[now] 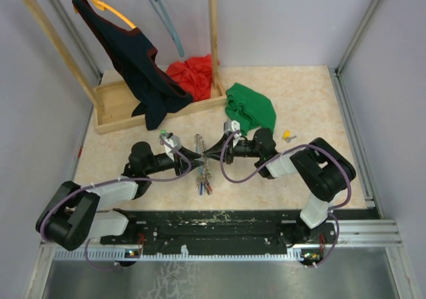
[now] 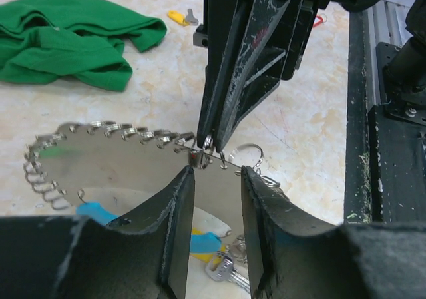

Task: Put the keys on the keyring

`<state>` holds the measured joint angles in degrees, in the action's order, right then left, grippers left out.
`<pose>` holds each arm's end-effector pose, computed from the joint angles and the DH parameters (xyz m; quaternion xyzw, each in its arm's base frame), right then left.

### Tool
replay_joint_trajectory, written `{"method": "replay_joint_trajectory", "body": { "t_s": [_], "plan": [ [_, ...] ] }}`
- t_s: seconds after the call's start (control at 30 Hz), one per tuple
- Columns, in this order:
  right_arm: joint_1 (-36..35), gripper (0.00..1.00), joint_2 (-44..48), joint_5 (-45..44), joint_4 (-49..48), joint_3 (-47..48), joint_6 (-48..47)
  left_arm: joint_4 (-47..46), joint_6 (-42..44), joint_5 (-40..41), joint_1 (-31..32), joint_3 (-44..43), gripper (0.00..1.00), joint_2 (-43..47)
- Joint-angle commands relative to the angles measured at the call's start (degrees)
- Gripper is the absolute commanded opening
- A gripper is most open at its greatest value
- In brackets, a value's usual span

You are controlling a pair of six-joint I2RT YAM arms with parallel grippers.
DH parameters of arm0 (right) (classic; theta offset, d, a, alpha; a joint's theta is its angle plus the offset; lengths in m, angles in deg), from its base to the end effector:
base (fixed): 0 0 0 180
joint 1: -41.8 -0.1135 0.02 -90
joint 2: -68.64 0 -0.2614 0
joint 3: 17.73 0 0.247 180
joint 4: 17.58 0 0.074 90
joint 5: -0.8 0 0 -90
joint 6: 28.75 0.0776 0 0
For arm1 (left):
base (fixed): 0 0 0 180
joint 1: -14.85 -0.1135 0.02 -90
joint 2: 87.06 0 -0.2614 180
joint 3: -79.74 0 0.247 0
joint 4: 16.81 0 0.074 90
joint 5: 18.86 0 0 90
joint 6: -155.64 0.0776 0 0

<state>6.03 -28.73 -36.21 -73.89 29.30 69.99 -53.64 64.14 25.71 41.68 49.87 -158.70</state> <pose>0.2325 0.2439 0.1951 -0.4623 0.5050 0.5282 0.5023 0.1980 -0.1621 0.1860 0.4037 0.6060 -0.4285 0.5350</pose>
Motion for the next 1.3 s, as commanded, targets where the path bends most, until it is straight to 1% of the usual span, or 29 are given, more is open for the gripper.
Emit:
{"method": "replay_joint_trajectory", "body": {
  "t_s": [0.0,0.17,0.37,0.5,0.63,0.77,0.83,0.93,1.0,1.1,1.2,1.27],
  "plan": [
    [0.2,0.00,-0.2,2.0,-9.5,0.2,2.8,-8.5,-1.5,-0.5,-0.8,1.2,0.40,-0.9],
    [0.2,0.00,-1.3,2.8,-9.8,0.2,2.7,-15.7,-3.4,-2.1,-2.6,3.1,0.40,-2.6],
    [0.2,0.00,-2.1,3.7,-10.7,0.3,3.1,-22.4,-4.8,-5.1,-3.2,4.6,0.39,-5.4],
    [0.2,0.00,-2.1,4.0,-10.9,0.4,3.3,-23.8,-5.5,-7.4,-3.2,3.4,0.35,-7.6],
    [0.2,0.00,-2.1,4.5,-10.9,0.6,3.6,-24.7,-5.8,-8.0,-3.2,2.3,0.34,-9.3],
    [0.2,0.00,-2.1,4.9,-10.9,0.7,3.7,-25.2,-6.3,-8.6,-3.2,1.4,0.25,-10.7],
    [0.2,0.00,-2.1,5.3,-10.4,0.9,3.5,-25.8,-6.7,-8.8,-3.2,1.3,0.18,-10.8],
    [0.2,0.00,-2.1,6.2,-8.6,1.0,2.7,-25.5,-6.6,-9.0,-3.3,1.1,0.02,-10.4],
    [0.3,0.00,-1.7,6.8,-6.1,1.0,1.4,-23.1,-5.8,-9.0,-3.3,0.6,0.01,-9.4],
    [1.4,0.00,-0.1,7.7,0.8,0.4,-1.8,-12.3,-2.0,-8.7,-3.3,-1.3,0.01,-6.8],
    [2.8,0.13,3.9,7.1,10.5,-0.4,-6.8,-0.5,3.1,-7.0,-3.0,-3.7,0.01,-2.5],
    [3.2,0.18,7.0,5.5,20.6,0.2,-12.5,5.7,6.6,-5.0,-2.4,-4.9,0.01,-0.4]
  ]
}}
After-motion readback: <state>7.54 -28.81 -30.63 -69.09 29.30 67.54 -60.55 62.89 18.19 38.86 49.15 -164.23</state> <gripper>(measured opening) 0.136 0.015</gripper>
